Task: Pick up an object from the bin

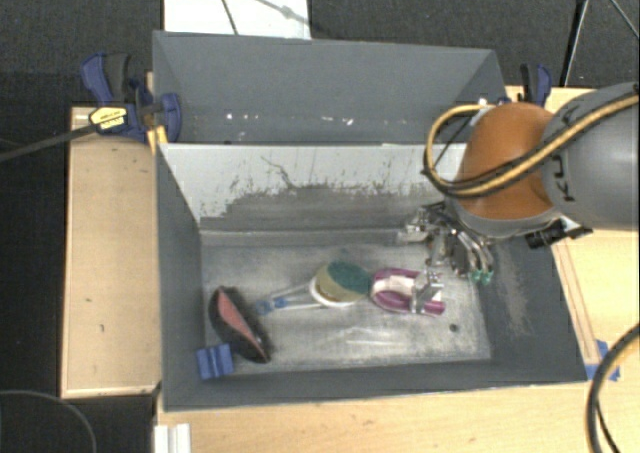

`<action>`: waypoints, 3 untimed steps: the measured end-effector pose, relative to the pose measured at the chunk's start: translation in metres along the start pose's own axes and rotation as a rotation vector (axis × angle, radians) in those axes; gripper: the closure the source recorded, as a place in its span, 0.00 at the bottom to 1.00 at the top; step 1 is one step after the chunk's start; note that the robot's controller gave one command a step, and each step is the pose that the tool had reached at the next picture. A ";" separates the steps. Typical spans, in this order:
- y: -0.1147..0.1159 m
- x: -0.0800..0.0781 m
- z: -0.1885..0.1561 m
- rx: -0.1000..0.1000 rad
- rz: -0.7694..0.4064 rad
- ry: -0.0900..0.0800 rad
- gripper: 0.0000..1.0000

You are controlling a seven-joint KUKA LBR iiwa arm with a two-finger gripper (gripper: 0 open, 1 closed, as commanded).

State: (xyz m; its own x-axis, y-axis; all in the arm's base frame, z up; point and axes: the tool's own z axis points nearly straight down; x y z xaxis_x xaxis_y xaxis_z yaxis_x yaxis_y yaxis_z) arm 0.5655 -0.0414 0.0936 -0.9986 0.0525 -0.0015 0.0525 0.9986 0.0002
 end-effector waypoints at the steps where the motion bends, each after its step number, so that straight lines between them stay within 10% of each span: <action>1: 0.002 0.007 0.016 0.002 0.047 0.014 0.00; 2: 0.004 0.005 0.015 -0.001 0.047 0.000 1.00; 3: 0.003 0.004 0.002 0.000 0.045 -0.003 1.00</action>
Offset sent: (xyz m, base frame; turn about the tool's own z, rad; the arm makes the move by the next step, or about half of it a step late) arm -0.0085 0.0043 -0.0236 0.0491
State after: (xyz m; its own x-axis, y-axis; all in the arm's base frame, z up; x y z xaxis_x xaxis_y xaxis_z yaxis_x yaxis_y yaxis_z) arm 0.5615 -0.0379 0.0916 -0.9953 0.0972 -0.0046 0.0972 0.9953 0.0005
